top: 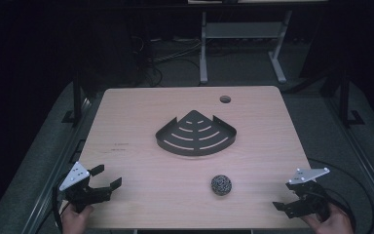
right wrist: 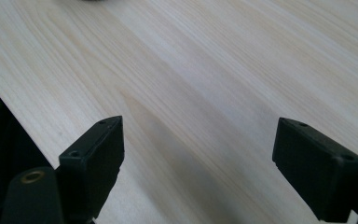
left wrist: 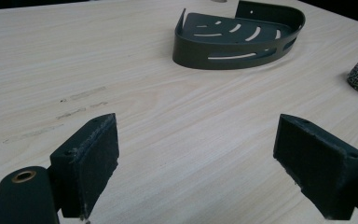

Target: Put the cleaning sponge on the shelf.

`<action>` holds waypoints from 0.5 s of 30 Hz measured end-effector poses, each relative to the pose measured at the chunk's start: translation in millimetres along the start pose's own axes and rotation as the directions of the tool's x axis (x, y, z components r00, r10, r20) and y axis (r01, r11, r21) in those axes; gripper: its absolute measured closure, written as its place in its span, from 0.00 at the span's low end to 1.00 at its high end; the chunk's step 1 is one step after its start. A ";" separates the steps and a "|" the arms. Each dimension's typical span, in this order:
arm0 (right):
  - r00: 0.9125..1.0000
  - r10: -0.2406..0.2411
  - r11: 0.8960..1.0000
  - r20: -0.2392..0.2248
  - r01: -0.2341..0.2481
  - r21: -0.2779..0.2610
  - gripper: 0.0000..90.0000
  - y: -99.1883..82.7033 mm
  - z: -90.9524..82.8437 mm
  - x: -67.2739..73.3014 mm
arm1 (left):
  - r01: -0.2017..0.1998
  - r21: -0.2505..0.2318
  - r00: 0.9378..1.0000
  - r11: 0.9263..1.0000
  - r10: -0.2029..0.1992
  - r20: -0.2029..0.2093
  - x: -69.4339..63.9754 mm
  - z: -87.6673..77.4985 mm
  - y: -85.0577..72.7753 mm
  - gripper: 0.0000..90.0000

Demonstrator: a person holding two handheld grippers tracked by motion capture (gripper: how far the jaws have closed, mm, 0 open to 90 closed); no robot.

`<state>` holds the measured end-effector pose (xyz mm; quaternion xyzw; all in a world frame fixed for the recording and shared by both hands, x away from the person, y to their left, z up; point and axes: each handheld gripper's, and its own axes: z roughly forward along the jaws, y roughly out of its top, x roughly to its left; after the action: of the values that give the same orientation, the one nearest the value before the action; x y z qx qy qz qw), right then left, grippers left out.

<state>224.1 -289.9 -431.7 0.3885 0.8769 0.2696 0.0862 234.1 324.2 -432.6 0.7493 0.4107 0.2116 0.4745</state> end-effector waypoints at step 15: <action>0.998 -0.046 0.999 -0.030 0.046 -0.005 0.17 20.1 3.4 9.9 | -0.002 0.004 1.000 1.000 0.002 0.009 -2.4 0.6 0.7 0.15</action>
<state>231.3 -270.2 -423.0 0.3638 0.8863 0.2751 0.0800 233.4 321.7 -432.0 0.7515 0.4083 0.2078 0.4747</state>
